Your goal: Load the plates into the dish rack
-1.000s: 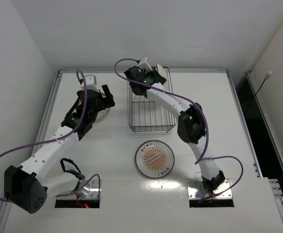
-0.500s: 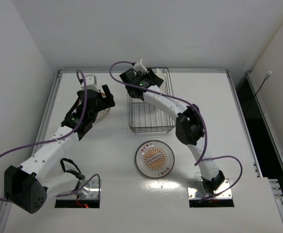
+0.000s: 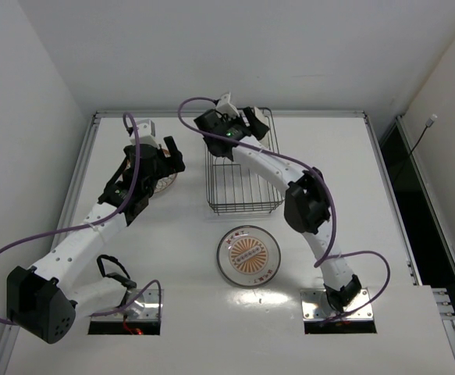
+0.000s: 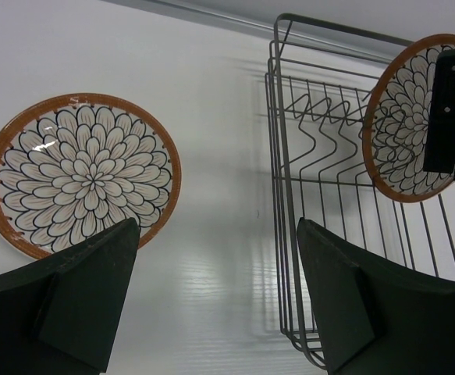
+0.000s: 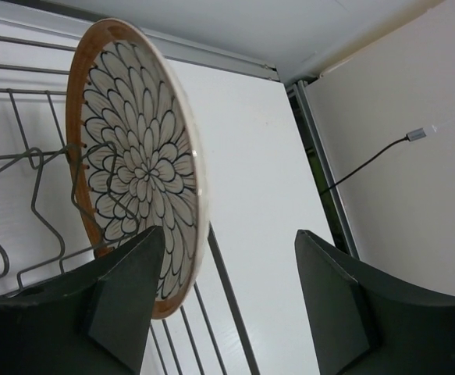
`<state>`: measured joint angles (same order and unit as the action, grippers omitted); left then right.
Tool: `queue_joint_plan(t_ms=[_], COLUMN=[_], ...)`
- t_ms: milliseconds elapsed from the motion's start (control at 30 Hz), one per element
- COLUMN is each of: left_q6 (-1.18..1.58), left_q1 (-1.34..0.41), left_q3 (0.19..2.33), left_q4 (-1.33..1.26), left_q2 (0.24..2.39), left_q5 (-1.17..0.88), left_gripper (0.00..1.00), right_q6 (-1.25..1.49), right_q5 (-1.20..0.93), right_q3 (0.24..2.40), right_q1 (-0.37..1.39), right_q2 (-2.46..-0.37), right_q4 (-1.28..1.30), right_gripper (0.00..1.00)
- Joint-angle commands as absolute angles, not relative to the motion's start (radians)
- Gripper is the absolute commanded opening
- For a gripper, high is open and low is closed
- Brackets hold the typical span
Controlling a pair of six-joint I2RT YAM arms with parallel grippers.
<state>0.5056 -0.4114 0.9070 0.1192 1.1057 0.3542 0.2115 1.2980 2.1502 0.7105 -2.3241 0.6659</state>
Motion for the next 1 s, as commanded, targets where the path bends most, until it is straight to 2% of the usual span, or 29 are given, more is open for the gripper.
queue_joint_plan(t_ms=[0,167,300,367,400,600,800,967], left_q6=[0.511,0.511,0.489,0.479,0.469,0.442,0.433,0.433], left_q1=[-0.416,-0.416,-0.416,-0.416,-0.416,-0.416,-0.416,-0.416], left_q3=[0.939,0.939,0.939,0.939,0.939,0.997,1.023,1.032], left_q4=[0.092,0.092,0.092,0.080,0.071,0.110,0.130,0.150], left_q2=[1.107,1.127,1.166,1.206,1.206,1.339,1.390,1.390], left_q5=[0.347,0.338,0.307,0.259,0.240,0.085,0.035,0.103], left_gripper=[0.80,0.80,0.86,0.86,0.86,0.87,0.87,0.87], right_q6=[0.225,0.244,0.379,0.441,0.442,0.515,0.555,0.566], right_q5=[1.295,1.230,1.015,0.886,0.840,0.554,0.456,0.414], right_q3=[2.187,2.187,2.145,1.939,1.937,1.486,1.274,1.198], right_q1=[0.699,0.709,0.697,0.670,0.670,0.634,0.592,0.562], right_q2=[-2.209,-2.091,-1.963,-1.842,-1.841,-1.582,-1.454,-1.443], right_q4=[0.672,0.705,0.827,0.815,0.793,0.701,0.669,0.650], right_gripper=[0.65,0.73,0.74,0.74,0.73,0.67,0.63,0.57])
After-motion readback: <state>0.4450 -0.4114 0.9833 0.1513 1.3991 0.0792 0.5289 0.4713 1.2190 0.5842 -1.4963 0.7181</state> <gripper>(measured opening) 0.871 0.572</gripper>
